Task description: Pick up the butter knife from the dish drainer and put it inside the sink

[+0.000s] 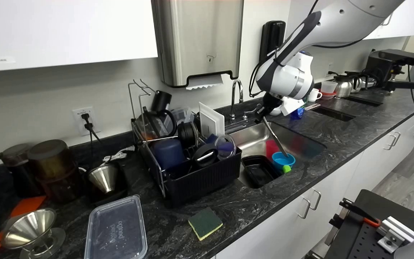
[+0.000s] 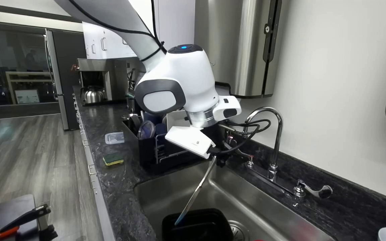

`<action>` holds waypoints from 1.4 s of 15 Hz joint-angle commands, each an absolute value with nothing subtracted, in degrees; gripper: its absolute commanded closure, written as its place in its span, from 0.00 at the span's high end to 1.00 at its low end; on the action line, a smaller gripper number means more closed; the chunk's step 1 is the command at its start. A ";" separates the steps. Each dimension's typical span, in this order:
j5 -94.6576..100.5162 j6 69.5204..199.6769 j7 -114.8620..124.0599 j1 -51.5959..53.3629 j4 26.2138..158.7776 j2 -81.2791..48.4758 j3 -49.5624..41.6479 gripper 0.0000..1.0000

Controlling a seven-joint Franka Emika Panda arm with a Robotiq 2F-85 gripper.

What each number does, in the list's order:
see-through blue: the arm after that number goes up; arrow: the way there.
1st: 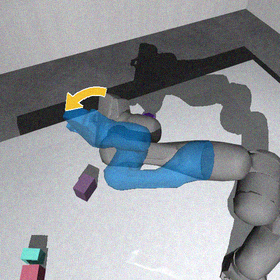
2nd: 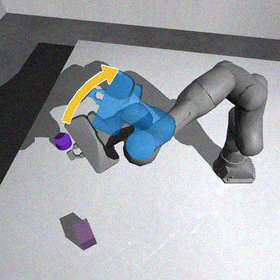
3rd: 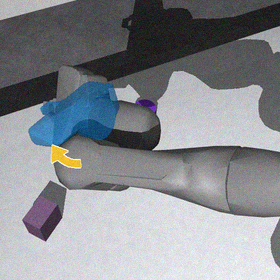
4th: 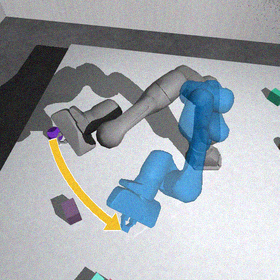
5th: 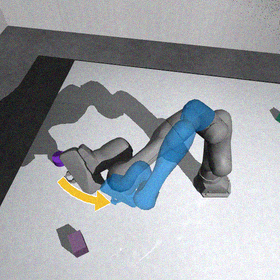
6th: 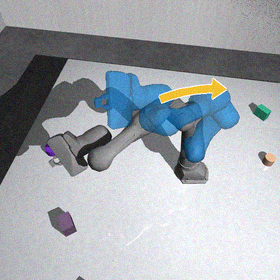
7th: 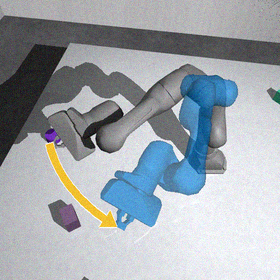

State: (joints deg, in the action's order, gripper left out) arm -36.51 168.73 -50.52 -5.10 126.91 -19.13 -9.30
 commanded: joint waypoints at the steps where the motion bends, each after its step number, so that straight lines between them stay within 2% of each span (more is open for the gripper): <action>1: -34.80 172.84 -44.69 -2.49 126.93 -21.28 -12.70 0.02; 8: -34.72 172.96 -41.73 -0.49 126.91 -21.39 -14.52 0.02; 9: -35.35 171.82 -42.37 -1.34 126.65 -21.72 -13.96 0.10; 21: -35.35 171.91 -42.32 -0.92 126.61 -21.48 -14.11 0.10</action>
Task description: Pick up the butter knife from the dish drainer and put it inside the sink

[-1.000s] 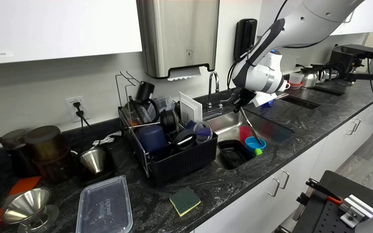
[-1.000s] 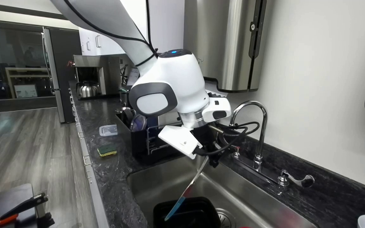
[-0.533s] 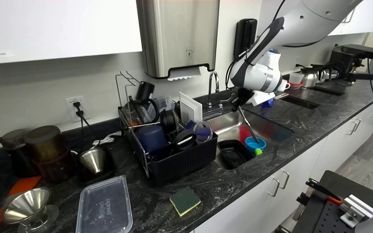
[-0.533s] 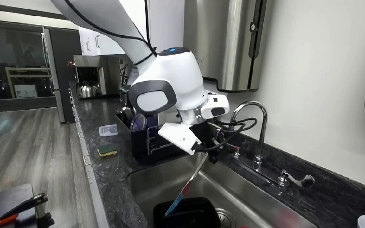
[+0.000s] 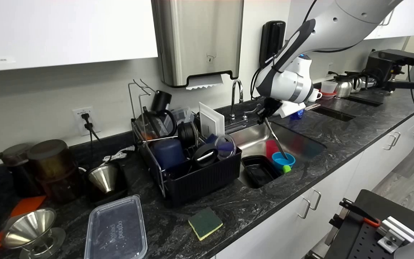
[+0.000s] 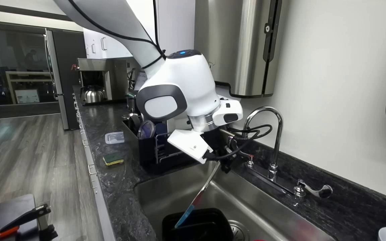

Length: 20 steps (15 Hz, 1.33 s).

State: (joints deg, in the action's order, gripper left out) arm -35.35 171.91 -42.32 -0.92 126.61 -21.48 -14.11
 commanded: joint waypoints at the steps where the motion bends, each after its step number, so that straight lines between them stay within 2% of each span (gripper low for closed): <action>1: -35.35 171.91 -42.32 -0.92 126.61 -21.48 -14.11 0.10; 9: -35.35 171.92 -42.32 -0.92 126.61 -21.48 -14.11 0.10; 10: -35.35 171.92 -42.32 -0.92 126.61 -21.48 -14.11 0.02; 20: -42.86 177.41 -40.87 -2.66 120.43 -27.20 -11.21 0.02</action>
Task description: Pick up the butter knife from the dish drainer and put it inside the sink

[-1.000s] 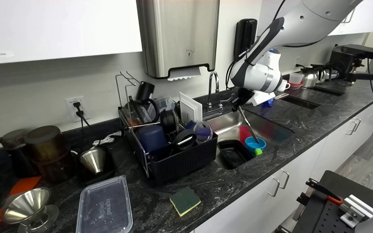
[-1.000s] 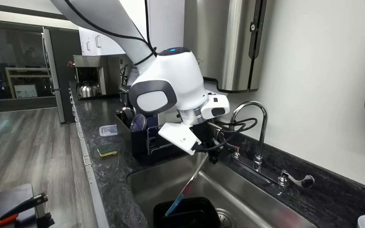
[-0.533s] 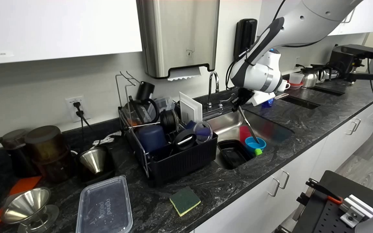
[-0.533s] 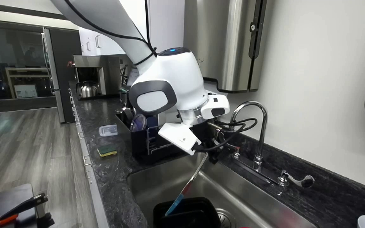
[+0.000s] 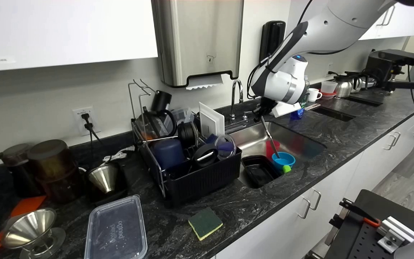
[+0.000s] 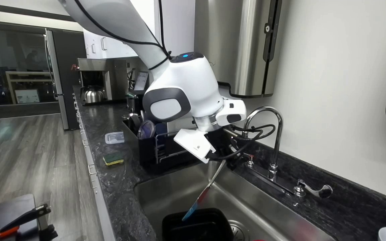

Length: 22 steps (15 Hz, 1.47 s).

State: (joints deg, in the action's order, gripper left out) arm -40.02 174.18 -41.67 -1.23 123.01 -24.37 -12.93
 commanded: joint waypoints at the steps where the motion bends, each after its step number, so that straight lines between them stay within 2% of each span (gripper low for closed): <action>1: -43.58 178.25 -40.01 -2.40 119.78 -28.32 -11.49 0.02; 20: -45.55 183.38 -19.98 0.42 114.20 -39.15 -15.60 0.02; 22: -34.29 184.75 -9.30 -1.40 114.93 -39.40 -14.38 0.02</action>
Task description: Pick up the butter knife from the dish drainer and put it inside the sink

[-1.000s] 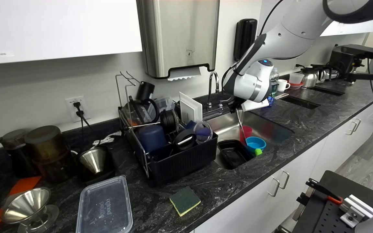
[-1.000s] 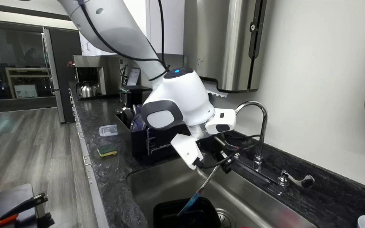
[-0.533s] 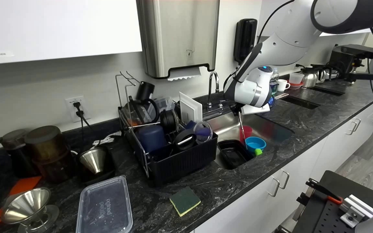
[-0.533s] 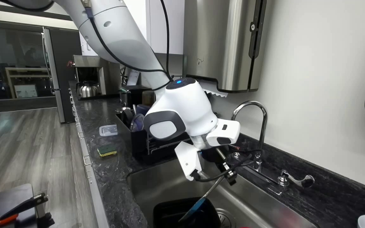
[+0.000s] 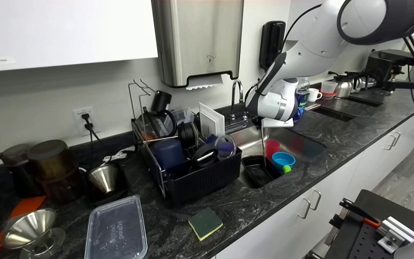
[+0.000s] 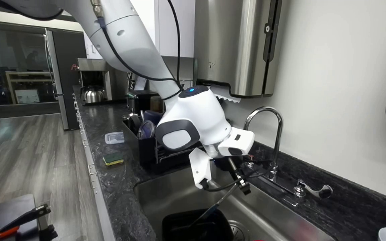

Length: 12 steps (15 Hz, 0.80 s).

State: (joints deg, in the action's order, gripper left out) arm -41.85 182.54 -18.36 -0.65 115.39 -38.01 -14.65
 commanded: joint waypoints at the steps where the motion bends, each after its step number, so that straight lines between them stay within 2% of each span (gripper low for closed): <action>1: -30.94 184.98 -5.73 -1.27 114.99 -39.70 -14.55 0.02; 5: -21.76 185.73 4.13 -0.58 115.43 -41.38 -15.42 0.02; 12: -17.27 185.31 9.88 0.77 115.32 -44.21 -17.91 0.02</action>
State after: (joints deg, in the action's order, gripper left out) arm -19.18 184.44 7.49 -0.37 115.47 -43.21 -16.26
